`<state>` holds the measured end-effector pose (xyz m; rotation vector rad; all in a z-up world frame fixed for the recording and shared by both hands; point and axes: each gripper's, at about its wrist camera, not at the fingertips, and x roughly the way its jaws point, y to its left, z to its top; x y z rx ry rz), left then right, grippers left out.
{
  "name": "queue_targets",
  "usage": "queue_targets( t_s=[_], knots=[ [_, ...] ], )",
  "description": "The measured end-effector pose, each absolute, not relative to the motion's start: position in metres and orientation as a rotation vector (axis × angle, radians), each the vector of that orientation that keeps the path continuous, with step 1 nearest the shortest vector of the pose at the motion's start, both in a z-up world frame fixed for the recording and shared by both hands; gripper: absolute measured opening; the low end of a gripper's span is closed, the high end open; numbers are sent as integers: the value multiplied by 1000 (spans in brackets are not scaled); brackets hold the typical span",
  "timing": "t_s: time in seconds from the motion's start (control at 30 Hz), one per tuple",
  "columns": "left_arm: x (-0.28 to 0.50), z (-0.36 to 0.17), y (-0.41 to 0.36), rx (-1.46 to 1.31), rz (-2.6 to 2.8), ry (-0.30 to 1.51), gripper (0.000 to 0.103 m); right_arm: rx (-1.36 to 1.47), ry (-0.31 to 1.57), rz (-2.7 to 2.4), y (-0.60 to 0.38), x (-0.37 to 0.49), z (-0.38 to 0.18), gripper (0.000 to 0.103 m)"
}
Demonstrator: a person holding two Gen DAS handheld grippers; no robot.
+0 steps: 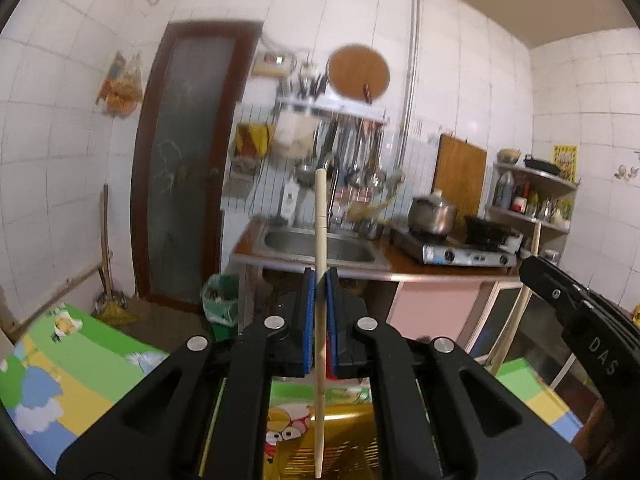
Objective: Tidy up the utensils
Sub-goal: 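Lift both held chopsticks and carry them over the yellow holder, then open both tools to drop the chopsticks into the yellow holder, then move both tools back down to the remaining utensils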
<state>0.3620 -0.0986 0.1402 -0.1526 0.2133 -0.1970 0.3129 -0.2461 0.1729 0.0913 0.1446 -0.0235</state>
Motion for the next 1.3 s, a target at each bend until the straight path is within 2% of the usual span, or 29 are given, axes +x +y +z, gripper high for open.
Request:
queue_targets(
  t_s=[0.23, 0.37, 0.4, 0.43, 0.47, 0.5, 0.53, 0.57, 0.7, 0.9, 1.3],
  knots=[
    [378, 92, -98, -128, -171, 305, 5, 80, 280, -17, -252, 334, 112, 6],
    [372, 91, -87, -130, -151, 348, 5, 101, 348, -21, -258, 333, 103, 7],
    [369, 95, -84, -136, -152, 360, 12, 109, 364, -31, -262, 332, 105, 7],
    [364, 101, -80, -144, -152, 370, 28, 117, 372, -40, -264, 330, 106, 7],
    [354, 112, -73, -157, -143, 367, 39, 132, 382, -53, -270, 327, 111, 17],
    [346, 120, -68, -164, -127, 355, 64, 143, 388, -59, -273, 324, 115, 31],
    [334, 129, -61, -172, -108, 336, 82, 158, 389, -66, -277, 318, 121, 69],
    [323, 136, -56, -180, -105, 318, 86, 182, 367, -76, -282, 308, 129, 78],
    [286, 159, -36, -163, -108, 309, 96, 188, 321, -116, -293, 272, 158, 79],
    [237, 155, -13, -154, -120, 347, 98, 145, 378, -125, -290, 219, 161, 82],
    [188, 66, -2, -61, -123, 517, 98, 65, 511, -151, -267, 149, 89, 82]
  ],
)
